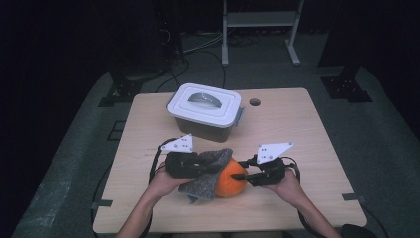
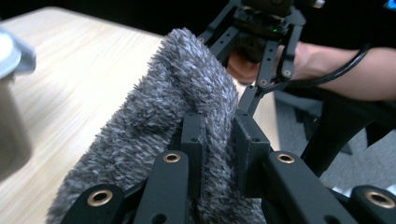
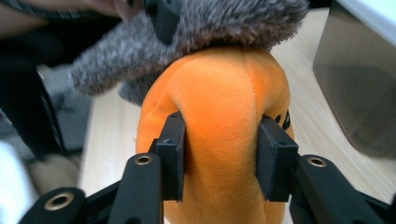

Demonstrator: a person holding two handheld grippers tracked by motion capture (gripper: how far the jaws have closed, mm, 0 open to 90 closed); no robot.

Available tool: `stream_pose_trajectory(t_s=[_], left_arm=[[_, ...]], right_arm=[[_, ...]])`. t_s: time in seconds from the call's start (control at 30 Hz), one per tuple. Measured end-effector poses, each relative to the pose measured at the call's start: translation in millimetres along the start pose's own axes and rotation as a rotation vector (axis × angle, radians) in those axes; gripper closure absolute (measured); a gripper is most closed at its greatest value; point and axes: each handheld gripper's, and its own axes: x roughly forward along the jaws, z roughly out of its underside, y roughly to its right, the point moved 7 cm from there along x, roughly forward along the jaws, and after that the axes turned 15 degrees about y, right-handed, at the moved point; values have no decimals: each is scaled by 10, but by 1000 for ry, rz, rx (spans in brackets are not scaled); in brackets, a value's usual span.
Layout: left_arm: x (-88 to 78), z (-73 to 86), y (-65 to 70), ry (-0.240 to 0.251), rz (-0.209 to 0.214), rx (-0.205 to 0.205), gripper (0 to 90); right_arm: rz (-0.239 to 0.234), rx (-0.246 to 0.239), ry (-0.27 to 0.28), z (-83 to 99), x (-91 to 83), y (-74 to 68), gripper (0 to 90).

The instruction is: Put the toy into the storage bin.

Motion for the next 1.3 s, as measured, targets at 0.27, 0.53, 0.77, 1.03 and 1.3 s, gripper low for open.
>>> stream_pose_trajectory(t_s=[0.27,0.53,0.77,1.03,1.3], left_arm=[[-16,260,-74,17,-9,-73,758],[84,321,-62,31,12,-104,757],[81,332,-50,26,1,-101,759],[-91,137,-1,77,-11,-62,763],[-87,207,9,64,8,-77,763]], right_arm=[[1,-31,-55,213,-177,39,519],[47,58,-104,254,-358,62,277],[84,-30,-148,128,-215,-20,345],[30,-19,11,-18,-176,-62,591],[-30,-20,-22,95,-39,-89,567]])
